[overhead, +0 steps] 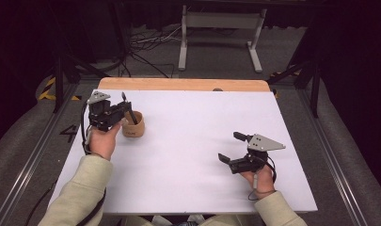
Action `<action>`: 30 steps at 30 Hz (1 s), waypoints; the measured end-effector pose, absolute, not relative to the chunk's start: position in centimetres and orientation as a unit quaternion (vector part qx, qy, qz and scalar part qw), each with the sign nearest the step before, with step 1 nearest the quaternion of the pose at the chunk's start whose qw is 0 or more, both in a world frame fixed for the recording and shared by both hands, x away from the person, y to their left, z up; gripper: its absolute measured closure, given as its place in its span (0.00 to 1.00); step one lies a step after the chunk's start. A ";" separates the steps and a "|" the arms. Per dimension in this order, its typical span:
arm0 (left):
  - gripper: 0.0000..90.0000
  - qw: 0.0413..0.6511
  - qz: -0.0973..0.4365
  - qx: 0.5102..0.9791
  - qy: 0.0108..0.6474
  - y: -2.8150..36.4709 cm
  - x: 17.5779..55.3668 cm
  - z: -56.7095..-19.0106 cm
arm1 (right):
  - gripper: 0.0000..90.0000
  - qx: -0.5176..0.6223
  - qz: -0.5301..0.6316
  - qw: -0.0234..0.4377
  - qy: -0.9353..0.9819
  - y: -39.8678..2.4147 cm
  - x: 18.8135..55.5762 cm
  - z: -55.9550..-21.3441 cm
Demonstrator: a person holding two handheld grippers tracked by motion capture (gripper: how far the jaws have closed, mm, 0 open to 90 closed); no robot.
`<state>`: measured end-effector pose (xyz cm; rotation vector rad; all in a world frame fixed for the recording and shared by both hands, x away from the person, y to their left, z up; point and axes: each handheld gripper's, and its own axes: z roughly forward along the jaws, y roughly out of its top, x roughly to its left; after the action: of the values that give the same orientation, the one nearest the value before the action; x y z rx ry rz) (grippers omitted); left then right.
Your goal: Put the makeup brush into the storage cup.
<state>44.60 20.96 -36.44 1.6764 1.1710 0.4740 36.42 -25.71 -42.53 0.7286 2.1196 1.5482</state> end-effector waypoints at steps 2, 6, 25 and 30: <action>0.87 0.495 0.195 0.695 0.483 20.9 44.6 -36.6 | 0.00 0.262 0.556 0.207 0.762 -25.7 36.4 -42.5; 0.87 0.493 0.194 0.697 0.483 20.8 44.6 -37.1 | 0.00 0.261 0.555 0.208 0.762 -25.7 36.4 -42.5; 0.86 0.488 0.187 0.703 0.482 20.5 44.5 -38.4 | 0.00 0.260 0.558 0.206 0.761 -25.7 36.4 -42.5; 0.72 0.497 0.200 0.700 0.472 20.8 44.1 -38.0 | 0.00 0.261 0.559 0.206 0.759 -25.7 36.4 -42.4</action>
<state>44.11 20.81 -38.03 1.6940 1.1440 0.4848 36.40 -25.73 -42.43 0.7279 2.1150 1.5577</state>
